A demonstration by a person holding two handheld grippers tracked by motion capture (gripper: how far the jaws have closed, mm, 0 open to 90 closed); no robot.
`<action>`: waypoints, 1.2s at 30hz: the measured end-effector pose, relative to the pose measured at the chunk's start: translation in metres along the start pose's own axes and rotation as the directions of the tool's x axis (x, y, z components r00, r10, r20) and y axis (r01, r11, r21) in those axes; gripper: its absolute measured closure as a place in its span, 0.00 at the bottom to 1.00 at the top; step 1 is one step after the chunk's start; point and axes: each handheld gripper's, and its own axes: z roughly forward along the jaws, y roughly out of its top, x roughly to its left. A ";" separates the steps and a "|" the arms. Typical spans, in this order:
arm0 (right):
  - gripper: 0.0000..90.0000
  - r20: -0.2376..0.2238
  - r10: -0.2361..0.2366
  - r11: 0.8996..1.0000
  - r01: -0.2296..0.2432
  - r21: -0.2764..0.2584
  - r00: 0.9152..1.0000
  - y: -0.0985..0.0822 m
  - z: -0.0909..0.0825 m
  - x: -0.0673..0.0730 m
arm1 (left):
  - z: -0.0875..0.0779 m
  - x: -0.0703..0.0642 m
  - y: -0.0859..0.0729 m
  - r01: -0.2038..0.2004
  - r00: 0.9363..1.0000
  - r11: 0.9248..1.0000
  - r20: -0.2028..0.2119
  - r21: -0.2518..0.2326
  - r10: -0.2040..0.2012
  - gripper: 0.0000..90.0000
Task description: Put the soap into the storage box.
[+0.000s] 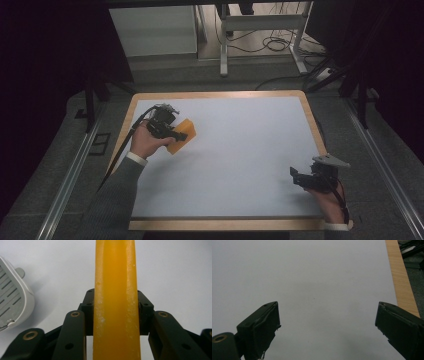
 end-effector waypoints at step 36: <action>0.06 0.008 0.014 1.000 -0.014 0.001 1.000 -0.001 -0.001 -0.004 | -0.009 0.030 0.018 0.074 0.996 0.997 -0.055 -0.032 -0.075 0.68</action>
